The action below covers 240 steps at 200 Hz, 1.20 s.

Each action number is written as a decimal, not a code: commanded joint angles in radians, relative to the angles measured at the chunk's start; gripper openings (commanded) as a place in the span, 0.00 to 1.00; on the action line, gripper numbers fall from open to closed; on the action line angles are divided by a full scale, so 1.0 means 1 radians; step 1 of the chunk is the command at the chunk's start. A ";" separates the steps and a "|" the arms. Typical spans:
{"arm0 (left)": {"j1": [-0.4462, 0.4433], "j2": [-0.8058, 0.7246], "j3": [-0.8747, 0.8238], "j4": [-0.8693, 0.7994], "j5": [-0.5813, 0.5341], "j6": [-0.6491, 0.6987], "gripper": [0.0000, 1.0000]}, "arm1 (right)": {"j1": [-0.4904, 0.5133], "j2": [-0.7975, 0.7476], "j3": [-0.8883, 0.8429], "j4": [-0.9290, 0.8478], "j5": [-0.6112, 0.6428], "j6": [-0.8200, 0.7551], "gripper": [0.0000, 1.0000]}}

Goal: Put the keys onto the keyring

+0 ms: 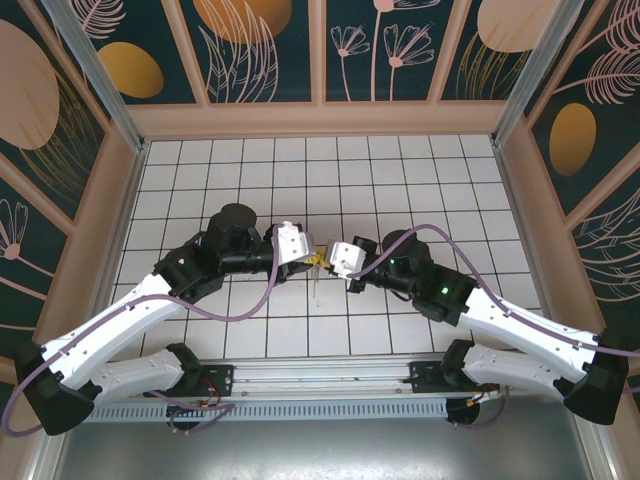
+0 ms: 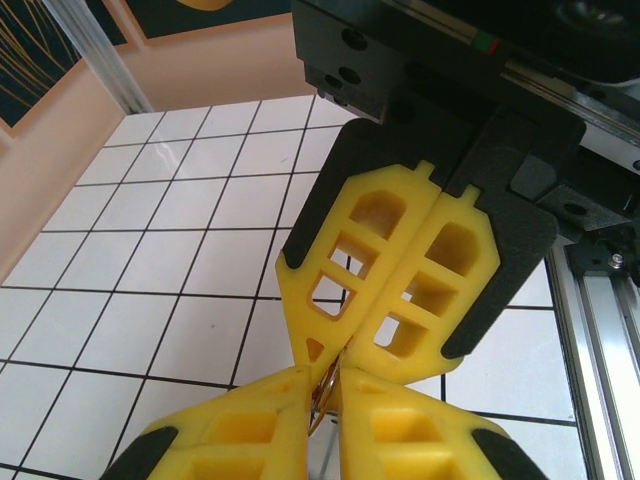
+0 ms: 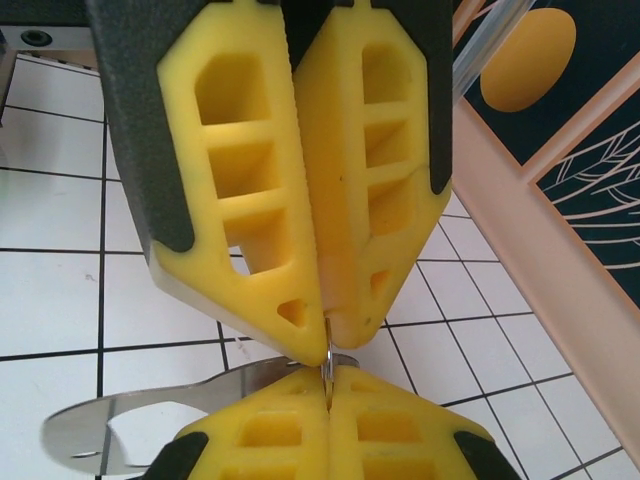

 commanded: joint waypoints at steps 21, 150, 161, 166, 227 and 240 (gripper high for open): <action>-0.005 0.014 0.003 0.025 0.053 -0.002 0.13 | 0.007 -0.026 0.034 0.053 -0.071 -0.009 0.00; -0.004 -0.073 -0.074 0.201 0.128 -0.083 0.00 | 0.006 -0.065 -0.002 0.096 -0.110 0.029 0.12; -0.005 -0.087 -0.092 0.249 0.156 -0.107 0.00 | 0.006 -0.073 -0.007 0.105 -0.122 0.032 0.14; -0.005 -0.092 -0.099 0.268 0.163 -0.116 0.00 | 0.007 -0.077 -0.012 0.109 -0.129 0.033 0.15; -0.004 -0.144 -0.145 0.393 0.245 -0.159 0.00 | 0.006 -0.098 -0.032 0.145 -0.162 0.037 0.16; -0.004 -0.155 -0.149 0.411 0.257 -0.168 0.00 | 0.007 -0.098 -0.034 0.150 -0.167 0.039 0.15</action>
